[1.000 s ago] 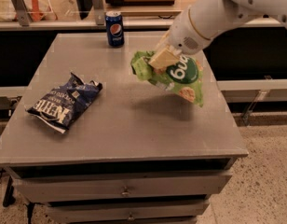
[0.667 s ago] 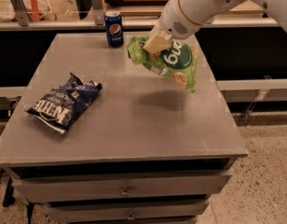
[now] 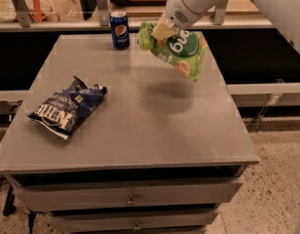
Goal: Move green rice chip bag near pepsi can
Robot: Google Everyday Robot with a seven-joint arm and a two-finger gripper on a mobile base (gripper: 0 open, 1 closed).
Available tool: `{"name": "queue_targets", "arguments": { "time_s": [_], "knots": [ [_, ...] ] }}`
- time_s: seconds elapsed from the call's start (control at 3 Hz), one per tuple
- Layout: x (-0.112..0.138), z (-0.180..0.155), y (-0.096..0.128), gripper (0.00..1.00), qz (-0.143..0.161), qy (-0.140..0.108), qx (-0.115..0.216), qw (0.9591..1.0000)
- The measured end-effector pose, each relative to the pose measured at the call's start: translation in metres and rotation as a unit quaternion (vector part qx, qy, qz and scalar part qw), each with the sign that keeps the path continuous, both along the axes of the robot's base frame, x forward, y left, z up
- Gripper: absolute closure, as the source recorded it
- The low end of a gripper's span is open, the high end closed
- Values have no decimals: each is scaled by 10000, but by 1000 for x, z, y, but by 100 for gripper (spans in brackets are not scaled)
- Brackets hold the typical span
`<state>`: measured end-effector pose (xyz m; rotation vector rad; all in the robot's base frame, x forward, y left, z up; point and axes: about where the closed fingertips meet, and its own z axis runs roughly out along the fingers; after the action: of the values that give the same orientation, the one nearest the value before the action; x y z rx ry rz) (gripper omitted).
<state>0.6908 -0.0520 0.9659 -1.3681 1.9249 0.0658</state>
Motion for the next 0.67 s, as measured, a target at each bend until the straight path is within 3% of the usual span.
{"name": "queue_targets", "arguments": {
  "time_s": [0.67],
  "knots": [
    [58,-1,-15,100,-607,-69,-62,9981]
  ]
}}
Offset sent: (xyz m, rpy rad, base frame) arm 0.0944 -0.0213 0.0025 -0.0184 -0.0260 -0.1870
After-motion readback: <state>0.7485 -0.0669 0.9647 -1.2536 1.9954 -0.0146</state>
